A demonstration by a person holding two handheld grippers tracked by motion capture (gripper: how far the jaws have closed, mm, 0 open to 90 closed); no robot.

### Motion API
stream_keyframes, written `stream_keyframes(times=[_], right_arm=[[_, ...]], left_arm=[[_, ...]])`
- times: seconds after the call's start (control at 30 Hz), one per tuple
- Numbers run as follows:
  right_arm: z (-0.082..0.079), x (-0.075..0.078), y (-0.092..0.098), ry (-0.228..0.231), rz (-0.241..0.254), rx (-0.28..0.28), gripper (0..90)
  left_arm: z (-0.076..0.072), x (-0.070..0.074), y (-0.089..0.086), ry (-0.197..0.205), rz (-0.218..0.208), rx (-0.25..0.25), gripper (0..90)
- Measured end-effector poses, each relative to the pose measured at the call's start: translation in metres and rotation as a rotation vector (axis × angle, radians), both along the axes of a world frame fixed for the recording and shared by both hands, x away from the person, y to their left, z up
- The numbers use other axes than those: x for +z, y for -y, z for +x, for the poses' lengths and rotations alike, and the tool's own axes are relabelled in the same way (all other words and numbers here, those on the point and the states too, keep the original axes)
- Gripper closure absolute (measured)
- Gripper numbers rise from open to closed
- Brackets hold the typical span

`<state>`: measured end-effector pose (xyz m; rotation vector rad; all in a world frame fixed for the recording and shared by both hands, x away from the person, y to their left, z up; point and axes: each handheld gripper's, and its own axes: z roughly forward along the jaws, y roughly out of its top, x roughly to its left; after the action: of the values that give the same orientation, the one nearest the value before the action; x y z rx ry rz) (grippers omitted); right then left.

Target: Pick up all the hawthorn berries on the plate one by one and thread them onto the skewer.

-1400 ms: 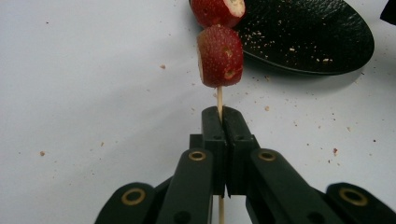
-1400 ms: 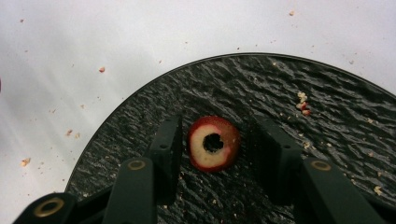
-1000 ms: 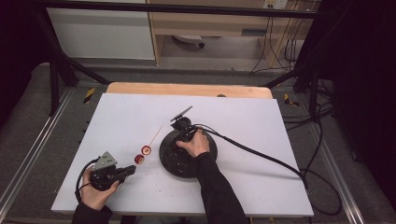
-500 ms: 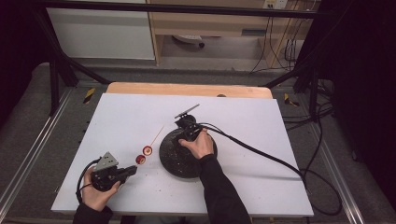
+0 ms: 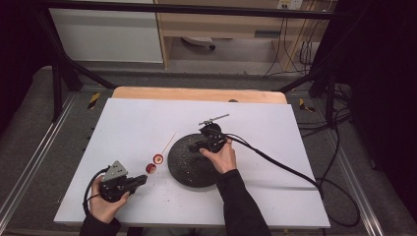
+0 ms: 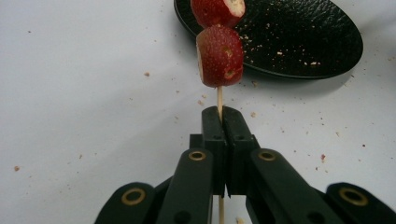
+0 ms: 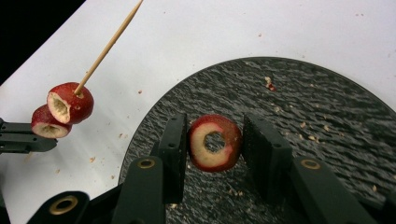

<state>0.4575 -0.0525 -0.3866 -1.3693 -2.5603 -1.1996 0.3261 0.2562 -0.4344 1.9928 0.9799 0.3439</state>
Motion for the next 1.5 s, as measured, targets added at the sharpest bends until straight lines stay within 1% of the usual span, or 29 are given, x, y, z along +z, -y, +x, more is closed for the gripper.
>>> stream_keyframes(times=[0.17,0.3,0.37,0.47,0.53,0.7,0.9,1.13,1.17,1.3,1.5], right_arm=[[-0.008,-0.004,0.01,0.016,0.046,-0.02,61.9],[-0.016,-0.007,0.018,0.03,0.093,-0.041,61.9],[-0.02,-0.008,0.023,0.035,0.121,-0.05,61.8],[-0.026,-0.011,0.032,0.046,0.187,-0.072,61.9],[-0.03,-0.012,0.039,0.057,0.205,-0.096,61.9],[-0.037,-0.014,0.054,0.086,0.281,-0.151,61.9],[-0.042,-0.013,0.069,0.123,0.361,-0.197,61.9],[-0.044,-0.01,0.082,0.165,0.46,-0.277,61.9],[-0.044,-0.01,0.084,0.177,0.475,-0.286,62.0],[-0.044,-0.008,0.086,0.194,0.528,-0.322,62.0],[-0.042,-0.006,0.086,0.223,0.597,-0.366,62.0]], left_arm=[[0.0,-0.001,0.005,0.002,0.002,-0.007,88.4],[-0.002,-0.001,0.01,0.009,0.007,-0.016,88.5],[-0.002,-0.001,0.012,0.011,0.003,-0.018,88.5],[-0.003,-0.001,0.017,0.013,0.005,-0.02,88.4],[-0.003,-0.001,0.022,0.018,0.008,-0.026,88.5],[-0.003,-0.001,0.035,0.023,0.017,-0.04,88.5],[-0.001,0.002,0.05,0.038,0.011,-0.046,88.5],[0.0,0.006,0.062,0.049,0.011,-0.051,88.5],[0.0,0.007,0.063,0.051,0.009,-0.048,88.5],[0.001,0.009,0.067,0.055,0.0,-0.041,88.5],[0.0,0.011,0.074,0.063,-0.011,-0.044,88.5]])
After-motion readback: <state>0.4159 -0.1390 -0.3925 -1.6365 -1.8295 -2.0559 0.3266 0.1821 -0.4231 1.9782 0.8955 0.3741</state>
